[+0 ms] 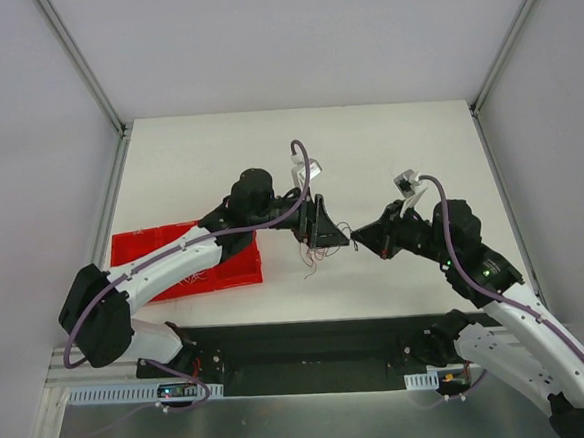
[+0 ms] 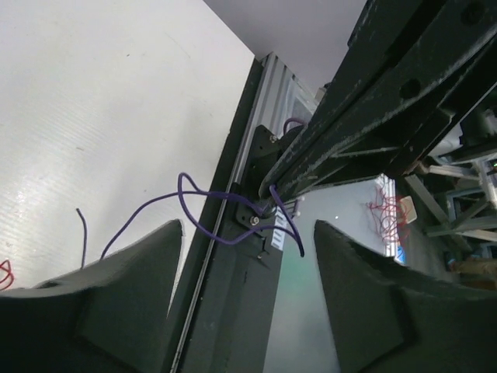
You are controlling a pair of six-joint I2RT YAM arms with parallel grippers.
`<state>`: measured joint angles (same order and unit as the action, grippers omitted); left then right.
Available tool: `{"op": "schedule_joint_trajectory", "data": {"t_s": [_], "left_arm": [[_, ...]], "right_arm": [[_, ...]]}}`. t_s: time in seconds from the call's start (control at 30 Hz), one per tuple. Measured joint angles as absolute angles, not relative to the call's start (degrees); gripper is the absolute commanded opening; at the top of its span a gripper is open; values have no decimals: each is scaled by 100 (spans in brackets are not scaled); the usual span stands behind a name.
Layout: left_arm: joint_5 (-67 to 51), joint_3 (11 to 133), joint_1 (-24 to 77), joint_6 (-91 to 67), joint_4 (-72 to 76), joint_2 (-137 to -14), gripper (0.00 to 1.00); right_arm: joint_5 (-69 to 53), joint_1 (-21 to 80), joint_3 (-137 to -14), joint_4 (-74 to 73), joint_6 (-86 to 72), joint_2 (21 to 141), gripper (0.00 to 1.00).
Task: Untangle the cables
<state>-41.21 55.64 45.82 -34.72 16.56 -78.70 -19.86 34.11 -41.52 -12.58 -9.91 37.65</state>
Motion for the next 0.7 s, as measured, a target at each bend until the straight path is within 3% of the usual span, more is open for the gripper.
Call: {"op": "schedule_joint_trajectory", "data": {"t_s": [0.1,0.2,0.23,0.3,0.43,0.57,0.7], "left_arm": [[-4187,5621,4582,-3555,1712,-7964,37],[-4209,5623,4582,-3573,1704,-7994,6],[-4215,5623,4582,-3575,1699,-7994,0],[-4202,5638,4582,-3487,1673,-7992,0],[-4029,5642,4582,-3236,1426,-7883,0],[-3616,5653,4580,-2832,875,-7502,0],[-2759,5699,4571,-2351,54,-6906,0]], "right_arm": [[-2045,3409,-4141,-1227,-1000,3765,1],[-2049,3411,-4132,-1197,-1002,3765,1],[-2047,3411,-4130,-1179,-1002,3765,2],[-2043,3409,-4123,-1173,-998,3758,12],[-1931,3409,-4112,-1229,-908,3739,53],[-1238,3411,-4112,-1577,-718,3640,68],[-530,3398,-4112,-1920,-574,3457,69]]}}
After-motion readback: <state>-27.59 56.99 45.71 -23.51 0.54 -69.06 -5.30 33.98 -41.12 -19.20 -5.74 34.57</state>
